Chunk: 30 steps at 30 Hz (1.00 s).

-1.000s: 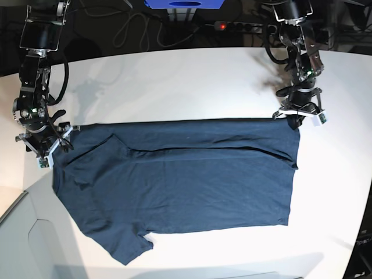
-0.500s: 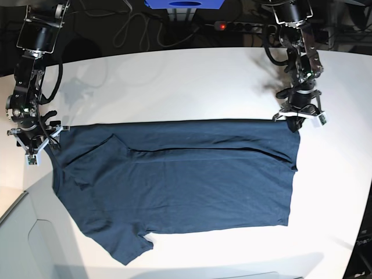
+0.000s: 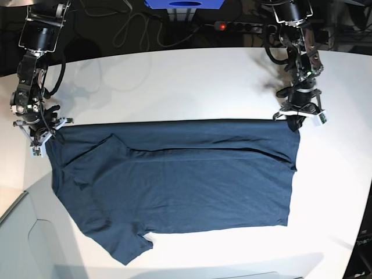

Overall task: Fold the T-shirt properly
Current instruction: 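Lower the folded shoulder edge onto the shirt body with both grippers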

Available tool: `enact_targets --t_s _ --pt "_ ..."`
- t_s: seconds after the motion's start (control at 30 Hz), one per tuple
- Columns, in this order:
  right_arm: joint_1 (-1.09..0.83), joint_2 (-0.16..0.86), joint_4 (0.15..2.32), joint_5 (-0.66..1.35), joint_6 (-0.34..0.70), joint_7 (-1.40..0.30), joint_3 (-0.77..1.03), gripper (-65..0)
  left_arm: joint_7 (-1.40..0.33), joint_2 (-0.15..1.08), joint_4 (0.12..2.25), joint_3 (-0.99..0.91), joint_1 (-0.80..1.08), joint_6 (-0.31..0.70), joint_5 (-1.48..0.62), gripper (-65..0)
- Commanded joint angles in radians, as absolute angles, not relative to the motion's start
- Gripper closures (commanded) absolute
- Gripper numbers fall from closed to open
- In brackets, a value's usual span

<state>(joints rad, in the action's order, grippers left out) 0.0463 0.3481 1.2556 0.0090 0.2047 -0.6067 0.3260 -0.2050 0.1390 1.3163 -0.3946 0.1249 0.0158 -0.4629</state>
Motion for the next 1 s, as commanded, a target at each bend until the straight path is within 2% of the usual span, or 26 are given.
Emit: enact_targets --t_s 0.0,0.03,0.1,0.3,0.6,0.77,0.97 --pt "0.05 0.366 1.268 -0.005 0.214 -0.627 0.331 -1.1 -0.243 0.147 1.323 -0.395 0.139 0.001 -0.446 0.0" --pt "0.05 0.366 1.271 -0.005 0.214 -0.628 0.331 -2.6 -0.243 0.147 1.33 -0.395 0.148 0.001 -0.447 0.0" --pt "0.041 0.371 1.273 -0.004 0.214 -0.628 0.331 0.0 -0.243 0.147 1.356 -0.395 0.168 0.001 -0.453 0.0" --pt "0.036 0.372 1.383 -0.005 0.214 -0.63 0.337 -0.1 -0.252 0.157 1.463 -0.401 0.191 -0.001 -0.447 0.0" --pt "0.185 0.343 1.59 -0.002 0.214 -0.82 0.335 -0.1 -0.252 0.208 1.621 -0.403 0.154 -0.007 -0.447 0.0" --pt "0.262 0.329 1.589 -0.004 0.214 -0.908 0.34 -0.1 -0.254 0.242 1.638 -0.404 0.122 -0.007 -0.449 0.0" --pt "0.248 0.331 1.626 -0.002 0.214 -0.885 0.341 -0.1 -0.298 0.243 1.638 -0.404 0.124 -0.007 -0.452 0.0"
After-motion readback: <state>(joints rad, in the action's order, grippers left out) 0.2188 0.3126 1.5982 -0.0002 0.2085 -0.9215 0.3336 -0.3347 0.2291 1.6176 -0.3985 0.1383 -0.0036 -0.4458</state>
